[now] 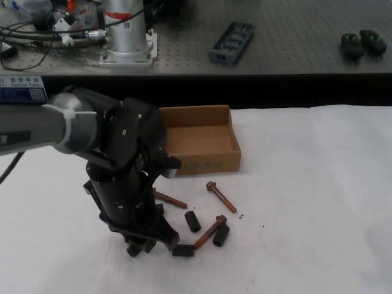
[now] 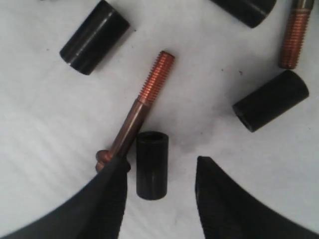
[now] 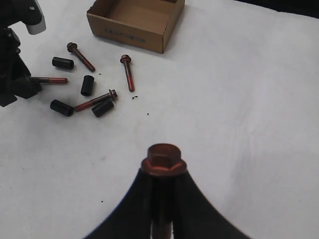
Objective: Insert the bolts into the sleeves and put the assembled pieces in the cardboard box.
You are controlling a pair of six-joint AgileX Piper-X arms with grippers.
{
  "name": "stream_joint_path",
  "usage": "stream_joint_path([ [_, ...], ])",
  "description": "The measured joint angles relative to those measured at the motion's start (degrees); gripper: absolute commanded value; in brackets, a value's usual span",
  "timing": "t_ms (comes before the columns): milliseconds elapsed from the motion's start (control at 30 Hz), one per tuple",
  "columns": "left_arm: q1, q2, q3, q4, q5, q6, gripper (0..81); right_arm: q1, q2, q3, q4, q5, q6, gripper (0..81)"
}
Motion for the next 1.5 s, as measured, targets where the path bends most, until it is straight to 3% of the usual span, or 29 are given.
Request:
stream_joint_path([
  [133, 0.0, 0.93, -0.04, -0.56, 0.0, -0.24, 27.4, 0.0, 0.0, 0.0, 0.0, 0.0, 0.0, 3.9],
  [700, 0.0, 4.28, -0.23, -1.3, 0.12, -0.24, 26.3, 0.0, 0.0, 0.0, 0.0, 0.0, 0.0, 3.9],
  [1000, 0.0, 4.26, -0.26, -1.17, 0.12, -0.24, 0.4, 0.0, 0.0, 0.0, 0.0, 0.0, 0.0, 3.9],
  [1367, 0.0, 1.65, -0.47, 1.85, 0.44, -2.6, 0.6, 0.0, -1.15, 0.81, -6.2, 0.0, 0.0, 3.9],
  [1500, 0.0, -3.97, -0.47, 0.87, 5.05, -7.42, 0.6, 0.0, -4.01, 4.06, -14.31, -0.39, 1.52, 3.9],
])
